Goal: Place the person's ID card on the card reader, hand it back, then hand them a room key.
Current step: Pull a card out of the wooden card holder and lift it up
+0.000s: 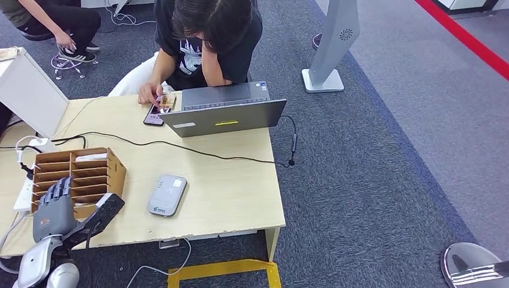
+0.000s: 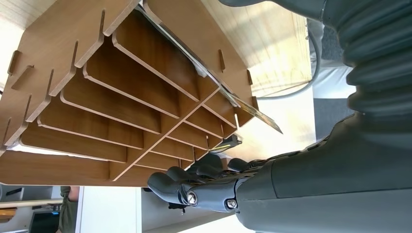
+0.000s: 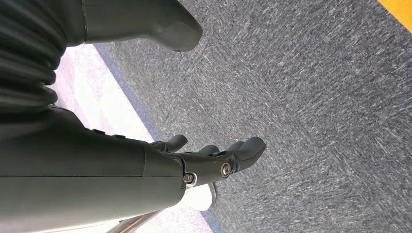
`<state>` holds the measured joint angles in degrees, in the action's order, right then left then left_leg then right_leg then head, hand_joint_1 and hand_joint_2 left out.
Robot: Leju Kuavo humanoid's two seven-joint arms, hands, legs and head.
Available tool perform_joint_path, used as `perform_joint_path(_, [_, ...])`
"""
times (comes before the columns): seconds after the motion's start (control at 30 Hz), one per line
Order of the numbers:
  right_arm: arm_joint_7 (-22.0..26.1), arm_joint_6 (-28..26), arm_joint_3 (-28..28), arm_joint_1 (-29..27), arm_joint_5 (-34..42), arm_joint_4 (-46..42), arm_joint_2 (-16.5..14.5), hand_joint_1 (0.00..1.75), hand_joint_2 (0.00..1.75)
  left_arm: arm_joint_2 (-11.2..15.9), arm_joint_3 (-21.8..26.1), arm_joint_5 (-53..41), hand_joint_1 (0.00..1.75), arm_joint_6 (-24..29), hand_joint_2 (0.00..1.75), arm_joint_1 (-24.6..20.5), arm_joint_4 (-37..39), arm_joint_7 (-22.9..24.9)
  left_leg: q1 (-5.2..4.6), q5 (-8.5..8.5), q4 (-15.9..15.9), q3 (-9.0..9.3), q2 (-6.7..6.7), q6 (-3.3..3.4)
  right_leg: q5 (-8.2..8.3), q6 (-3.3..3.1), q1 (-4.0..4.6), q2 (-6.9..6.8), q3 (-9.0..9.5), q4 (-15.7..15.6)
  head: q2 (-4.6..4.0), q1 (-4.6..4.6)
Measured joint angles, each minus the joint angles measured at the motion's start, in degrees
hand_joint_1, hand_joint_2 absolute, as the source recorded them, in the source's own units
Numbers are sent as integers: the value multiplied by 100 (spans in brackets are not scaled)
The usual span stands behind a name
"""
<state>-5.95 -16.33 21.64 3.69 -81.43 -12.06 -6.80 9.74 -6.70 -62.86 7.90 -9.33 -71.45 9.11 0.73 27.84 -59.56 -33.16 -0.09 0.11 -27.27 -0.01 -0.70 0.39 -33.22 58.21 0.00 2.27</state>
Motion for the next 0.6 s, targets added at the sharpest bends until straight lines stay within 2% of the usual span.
perform_joint_path(0.47, [0,7,1,20,-2,-7,0,0,175,-23,-50,11,1,-9,175,0,72,0,0,0,0,0,0,0,0,0,0,0,0,0,0,0])
perform_joint_path(0.53, [0,5,0,21,-5,-7,0,0,175,-27,-51,16,19,-9,175,0,84,1,0,0,0,0,0,0,0,0,0,0,0,0,0,-1])
perform_joint_path(0.57, [0,5,0,21,-8,-7,0,0,175,-28,-51,26,48,-9,175,0,89,4,0,0,0,0,0,0,0,0,0,0,0,0,0,-1])
perform_joint_path(0.6, [0,4,0,21,-9,-7,0,0,175,-30,-51,37,83,-8,175,0,92,9,0,0,0,0,0,0,0,0,0,0,0,0,0,-1])
